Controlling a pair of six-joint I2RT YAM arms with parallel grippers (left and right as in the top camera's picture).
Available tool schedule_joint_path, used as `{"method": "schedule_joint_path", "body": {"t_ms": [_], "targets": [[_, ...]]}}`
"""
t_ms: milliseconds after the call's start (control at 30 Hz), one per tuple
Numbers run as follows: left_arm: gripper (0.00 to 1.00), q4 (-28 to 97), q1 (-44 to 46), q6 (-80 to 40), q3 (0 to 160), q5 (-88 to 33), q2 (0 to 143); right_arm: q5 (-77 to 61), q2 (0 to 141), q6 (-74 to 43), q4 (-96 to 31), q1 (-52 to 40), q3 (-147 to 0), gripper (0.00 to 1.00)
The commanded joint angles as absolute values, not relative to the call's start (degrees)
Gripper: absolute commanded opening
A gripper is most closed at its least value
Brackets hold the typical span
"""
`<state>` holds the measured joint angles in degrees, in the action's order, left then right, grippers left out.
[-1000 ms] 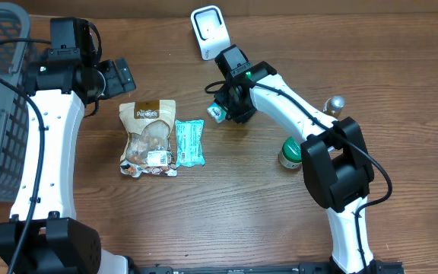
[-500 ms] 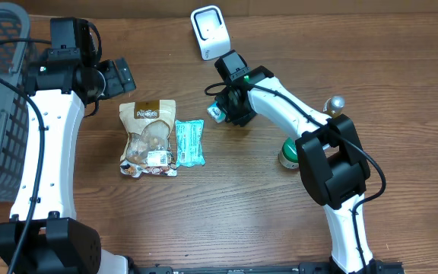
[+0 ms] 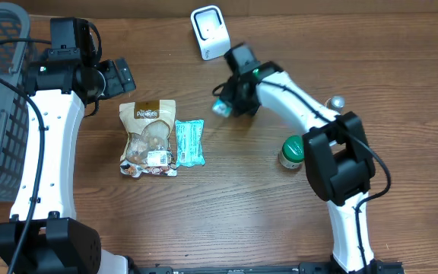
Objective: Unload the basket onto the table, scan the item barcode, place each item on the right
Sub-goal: 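Hold the tissue pack barcode under the white scanner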
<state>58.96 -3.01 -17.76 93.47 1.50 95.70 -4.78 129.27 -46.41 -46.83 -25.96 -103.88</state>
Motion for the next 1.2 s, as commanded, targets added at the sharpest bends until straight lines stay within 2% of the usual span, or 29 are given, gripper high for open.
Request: {"method": "schedule_joint_path", "body": {"t_ms": [0, 33, 100, 200, 500, 833, 1167], "targets": [[1.00, 58.9, -2.6, -17.3, 94.0, 1.7, 95.6, -5.2, 125.0, -24.5, -48.3, -23.4, -115.3, 0.04], [1.00, 58.9, -2.6, -17.3, 94.0, 1.7, 95.6, -4.9, 125.0, -15.7, -49.5, -23.0, -121.3, 0.04], [0.99, 58.9, -2.6, -17.3, 94.0, 1.7, 95.6, -1.8, 125.0, -8.1, -47.6, -23.1, -124.6, 0.04], [1.00, 58.9, -2.6, -17.3, 94.0, 1.7, 95.6, 11.6, 125.6, 6.6, -36.2, -25.0, -125.0, 0.04], [0.99, 58.9, -2.6, -17.3, 94.0, 1.7, 95.6, 16.9, 135.8, 39.5, -12.6, -26.7, -124.8, 0.04], [1.00, 58.9, -2.6, -17.3, 94.0, 1.7, 95.6, 18.8, 145.8, 57.1, -1.0, -28.8, -124.8, 0.04], [1.00, 58.9, -2.6, -17.3, 94.0, 1.7, 95.6, 21.0, 146.9, 57.5, 0.4, -29.6, -124.8, 0.04]]}}
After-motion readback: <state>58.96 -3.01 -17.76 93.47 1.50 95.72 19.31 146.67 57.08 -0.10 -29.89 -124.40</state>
